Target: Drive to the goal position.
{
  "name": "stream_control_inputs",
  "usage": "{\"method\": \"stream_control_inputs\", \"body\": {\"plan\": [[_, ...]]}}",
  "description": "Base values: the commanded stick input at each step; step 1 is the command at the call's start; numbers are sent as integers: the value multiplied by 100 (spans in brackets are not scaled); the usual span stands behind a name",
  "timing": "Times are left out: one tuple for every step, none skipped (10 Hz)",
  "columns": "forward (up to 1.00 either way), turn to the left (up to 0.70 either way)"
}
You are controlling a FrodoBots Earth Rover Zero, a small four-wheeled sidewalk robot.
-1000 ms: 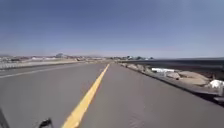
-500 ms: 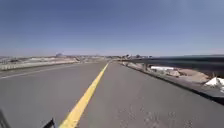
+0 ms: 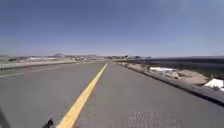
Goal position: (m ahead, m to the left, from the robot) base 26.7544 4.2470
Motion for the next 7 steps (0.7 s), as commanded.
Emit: {"method": "stream_control_inputs", "body": {"plan": [[85,0],[85,0],[85,0],[85,0],[85,0],[85,0],[85,0]]}}
